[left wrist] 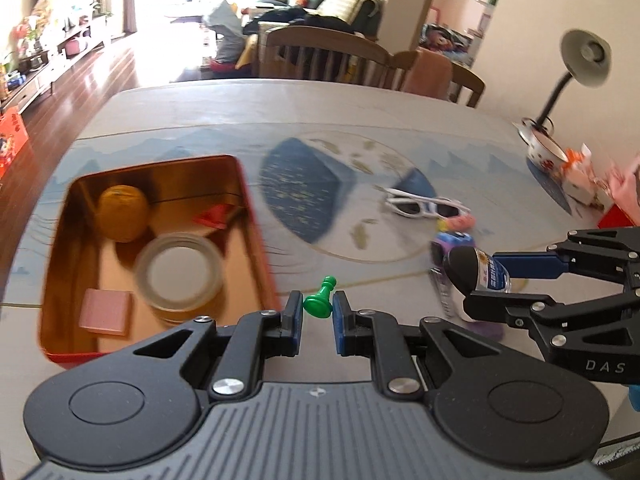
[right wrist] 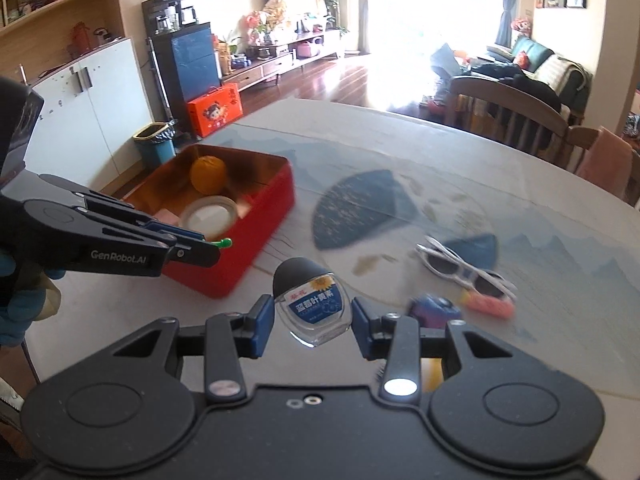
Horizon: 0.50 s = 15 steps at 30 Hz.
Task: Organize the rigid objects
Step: 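Carry the green pawn with the left tool while the right tool carries the container to the red tin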
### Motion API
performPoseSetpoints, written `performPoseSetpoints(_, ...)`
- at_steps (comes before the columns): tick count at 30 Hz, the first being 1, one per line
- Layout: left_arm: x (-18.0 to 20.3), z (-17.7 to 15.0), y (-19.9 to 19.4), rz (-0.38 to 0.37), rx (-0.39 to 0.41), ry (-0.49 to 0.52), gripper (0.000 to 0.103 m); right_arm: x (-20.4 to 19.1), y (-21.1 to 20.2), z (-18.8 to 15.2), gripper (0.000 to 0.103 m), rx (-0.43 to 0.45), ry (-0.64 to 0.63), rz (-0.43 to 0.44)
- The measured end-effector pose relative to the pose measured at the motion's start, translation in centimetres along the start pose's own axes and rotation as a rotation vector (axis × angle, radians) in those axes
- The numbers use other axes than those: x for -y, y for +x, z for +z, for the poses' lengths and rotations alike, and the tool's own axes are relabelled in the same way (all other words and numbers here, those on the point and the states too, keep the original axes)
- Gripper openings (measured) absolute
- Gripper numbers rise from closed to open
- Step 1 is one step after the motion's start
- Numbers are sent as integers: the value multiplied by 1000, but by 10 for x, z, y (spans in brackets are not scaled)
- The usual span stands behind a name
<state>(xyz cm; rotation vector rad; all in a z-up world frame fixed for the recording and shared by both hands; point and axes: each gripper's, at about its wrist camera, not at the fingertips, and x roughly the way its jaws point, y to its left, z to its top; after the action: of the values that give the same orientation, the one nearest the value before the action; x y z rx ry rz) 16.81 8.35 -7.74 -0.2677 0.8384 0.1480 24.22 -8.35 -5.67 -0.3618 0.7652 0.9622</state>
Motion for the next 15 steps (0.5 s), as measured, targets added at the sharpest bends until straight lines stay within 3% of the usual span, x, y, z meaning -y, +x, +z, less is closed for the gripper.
performPoseSetpoints(15, -100, 16, -1, 88, 16, -74, 15, -82, 57, 50, 41, -31, -69, 49)
